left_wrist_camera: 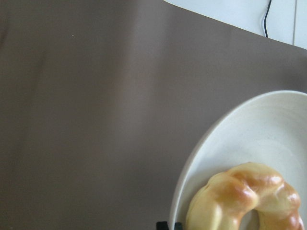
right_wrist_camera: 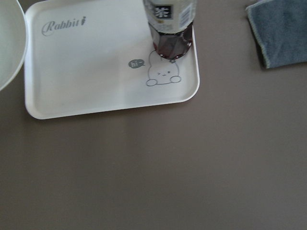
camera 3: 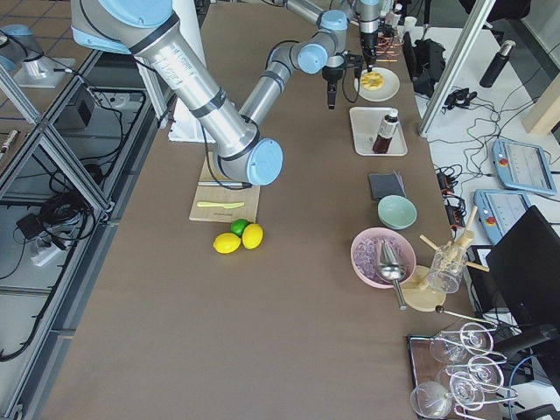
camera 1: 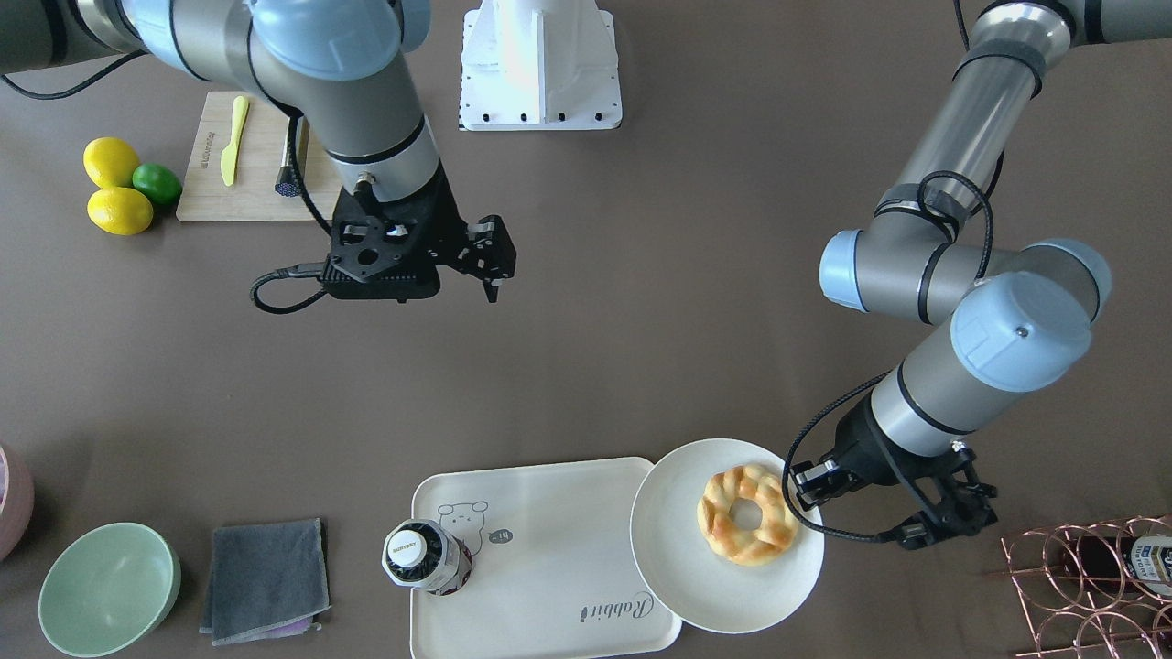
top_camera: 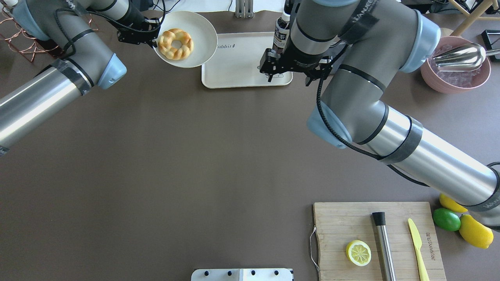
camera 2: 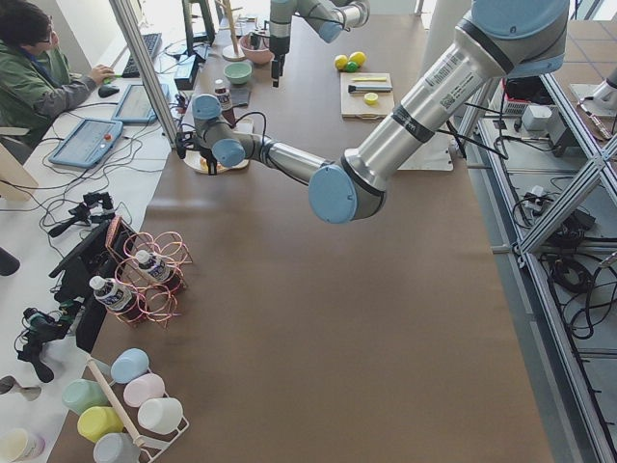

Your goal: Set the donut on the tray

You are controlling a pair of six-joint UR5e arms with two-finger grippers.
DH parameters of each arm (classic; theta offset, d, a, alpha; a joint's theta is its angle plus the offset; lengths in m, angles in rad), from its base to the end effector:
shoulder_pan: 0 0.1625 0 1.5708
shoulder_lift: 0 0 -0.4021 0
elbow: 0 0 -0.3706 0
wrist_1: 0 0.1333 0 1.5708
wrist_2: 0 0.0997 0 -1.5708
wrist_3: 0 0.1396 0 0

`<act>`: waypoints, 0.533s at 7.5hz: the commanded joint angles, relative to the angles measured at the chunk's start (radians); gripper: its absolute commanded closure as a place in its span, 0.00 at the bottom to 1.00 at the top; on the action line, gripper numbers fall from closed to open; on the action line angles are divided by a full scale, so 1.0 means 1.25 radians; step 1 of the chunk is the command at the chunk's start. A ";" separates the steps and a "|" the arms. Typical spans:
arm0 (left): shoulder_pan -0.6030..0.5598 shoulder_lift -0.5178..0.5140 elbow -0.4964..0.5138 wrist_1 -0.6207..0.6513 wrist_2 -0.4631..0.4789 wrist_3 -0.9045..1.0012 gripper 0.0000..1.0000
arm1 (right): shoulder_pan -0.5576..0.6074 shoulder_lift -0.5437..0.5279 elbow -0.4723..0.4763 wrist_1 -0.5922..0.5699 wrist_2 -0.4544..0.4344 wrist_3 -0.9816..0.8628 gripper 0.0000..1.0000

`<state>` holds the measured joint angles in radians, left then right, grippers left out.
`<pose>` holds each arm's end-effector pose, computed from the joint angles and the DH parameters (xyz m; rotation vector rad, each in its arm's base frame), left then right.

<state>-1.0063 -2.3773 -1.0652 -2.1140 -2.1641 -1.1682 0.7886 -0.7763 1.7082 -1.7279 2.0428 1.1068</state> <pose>0.3797 -0.7029 0.3333 0.1057 0.9860 -0.3035 -0.4200 -0.5217 0.1658 0.0825 -0.8776 0.1205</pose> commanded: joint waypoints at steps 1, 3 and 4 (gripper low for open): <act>0.059 -0.181 0.225 -0.018 0.108 -0.076 1.00 | 0.126 -0.148 0.009 -0.008 0.081 -0.310 0.00; 0.113 -0.203 0.268 -0.067 0.166 -0.130 1.00 | 0.226 -0.255 0.009 -0.006 0.129 -0.508 0.00; 0.135 -0.210 0.268 -0.081 0.180 -0.157 1.00 | 0.256 -0.294 0.010 -0.004 0.144 -0.582 0.00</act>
<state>-0.8924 -2.6172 -0.7536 -2.1799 -1.9894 -1.3081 1.0280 -1.0470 1.7193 -1.7359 2.1828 0.5625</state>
